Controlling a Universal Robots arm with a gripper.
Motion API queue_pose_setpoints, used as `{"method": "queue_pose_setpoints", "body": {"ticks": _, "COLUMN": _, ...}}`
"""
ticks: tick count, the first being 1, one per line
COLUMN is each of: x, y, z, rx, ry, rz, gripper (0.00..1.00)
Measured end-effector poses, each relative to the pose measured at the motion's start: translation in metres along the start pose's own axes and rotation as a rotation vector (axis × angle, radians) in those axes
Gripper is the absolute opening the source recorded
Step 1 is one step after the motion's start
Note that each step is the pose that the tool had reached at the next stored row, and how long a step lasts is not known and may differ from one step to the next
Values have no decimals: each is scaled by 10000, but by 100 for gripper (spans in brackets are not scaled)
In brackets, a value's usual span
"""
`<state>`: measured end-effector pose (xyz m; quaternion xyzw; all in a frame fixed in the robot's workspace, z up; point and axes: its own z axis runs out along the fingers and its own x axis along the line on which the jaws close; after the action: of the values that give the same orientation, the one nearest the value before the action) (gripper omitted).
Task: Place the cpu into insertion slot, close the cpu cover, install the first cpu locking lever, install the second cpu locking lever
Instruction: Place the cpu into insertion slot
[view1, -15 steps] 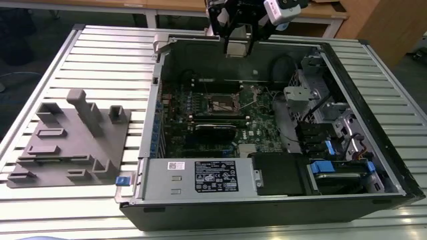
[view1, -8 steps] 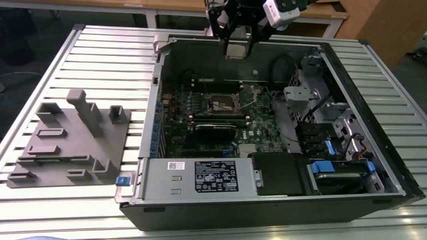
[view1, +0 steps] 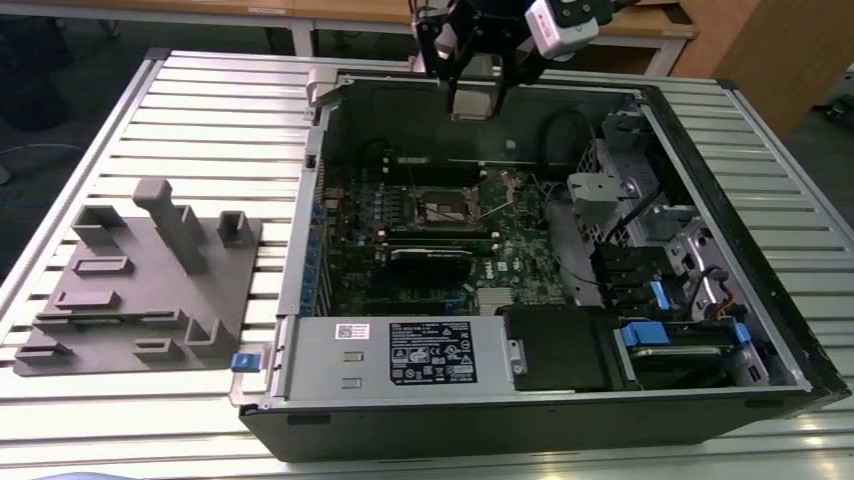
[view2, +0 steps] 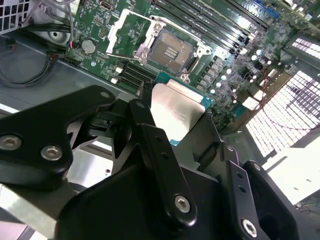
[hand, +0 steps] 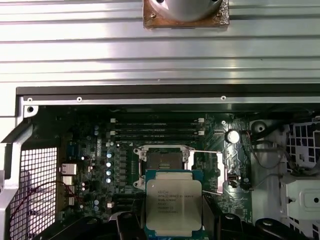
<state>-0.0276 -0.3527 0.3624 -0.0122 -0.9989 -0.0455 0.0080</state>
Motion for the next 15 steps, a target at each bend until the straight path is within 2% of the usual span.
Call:
{"method": "queue_pose_setpoints", "body": {"ticks": 7, "x": 6, "y": -7, "z": 76, "rx": -22, "ry": -69, "rz": -94, "gripper": 54}}
{"method": "queue_pose_setpoints", "body": {"ticks": 11, "x": 7, "y": -8, "z": 88, "rx": -24, "ry": -73, "rz": -103, "gripper": 54}}
{"method": "queue_pose_setpoints", "body": {"ticks": 15, "x": 7, "y": -13, "z": 135, "rx": -22, "ry": -72, "rz": -106, "gripper": 54}}
